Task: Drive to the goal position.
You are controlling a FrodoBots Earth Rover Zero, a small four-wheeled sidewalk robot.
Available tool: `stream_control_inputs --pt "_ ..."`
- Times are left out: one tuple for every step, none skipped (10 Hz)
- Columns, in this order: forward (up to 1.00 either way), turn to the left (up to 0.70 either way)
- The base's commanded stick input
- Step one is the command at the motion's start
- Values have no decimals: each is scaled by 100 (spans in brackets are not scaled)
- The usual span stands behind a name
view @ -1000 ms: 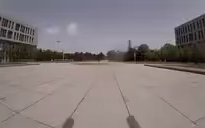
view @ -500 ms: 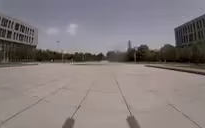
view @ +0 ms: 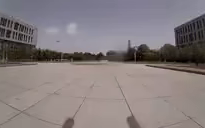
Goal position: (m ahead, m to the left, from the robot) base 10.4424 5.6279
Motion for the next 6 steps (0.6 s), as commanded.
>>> stream_control_inputs --pt "70 1" --pt "70 1" --pt "70 1" --pt "70 1" --pt "70 1" --pt "70 1"
